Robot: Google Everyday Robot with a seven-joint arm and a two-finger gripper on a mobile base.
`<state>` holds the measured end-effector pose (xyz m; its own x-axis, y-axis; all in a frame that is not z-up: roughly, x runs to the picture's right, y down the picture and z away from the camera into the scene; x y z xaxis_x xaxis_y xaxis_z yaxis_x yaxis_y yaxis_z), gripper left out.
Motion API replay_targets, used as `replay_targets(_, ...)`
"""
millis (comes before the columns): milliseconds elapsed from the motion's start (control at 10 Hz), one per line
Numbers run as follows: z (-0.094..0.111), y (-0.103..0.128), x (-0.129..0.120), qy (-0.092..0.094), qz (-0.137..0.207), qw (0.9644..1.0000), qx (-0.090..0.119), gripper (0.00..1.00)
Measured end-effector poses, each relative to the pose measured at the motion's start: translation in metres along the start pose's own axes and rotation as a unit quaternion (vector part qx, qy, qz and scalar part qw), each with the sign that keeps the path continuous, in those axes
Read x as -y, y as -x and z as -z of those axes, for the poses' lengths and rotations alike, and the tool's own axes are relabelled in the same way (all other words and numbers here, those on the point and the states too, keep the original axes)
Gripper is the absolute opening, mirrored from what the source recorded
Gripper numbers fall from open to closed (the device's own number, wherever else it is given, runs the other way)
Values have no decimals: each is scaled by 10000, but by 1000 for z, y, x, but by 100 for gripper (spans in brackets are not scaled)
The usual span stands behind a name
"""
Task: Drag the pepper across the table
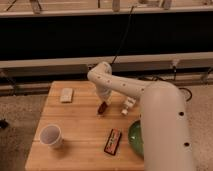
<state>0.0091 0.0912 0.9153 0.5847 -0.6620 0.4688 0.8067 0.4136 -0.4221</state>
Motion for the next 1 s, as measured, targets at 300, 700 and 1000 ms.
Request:
replay_targets(300, 0, 2, -11, 0, 49, 10000, 9, 1)
replay_targets(700, 2, 15, -23, -7, 169, 9999, 29, 1)
replay_targets(1000, 4, 23, -29, -22, 260, 9997, 18, 1)
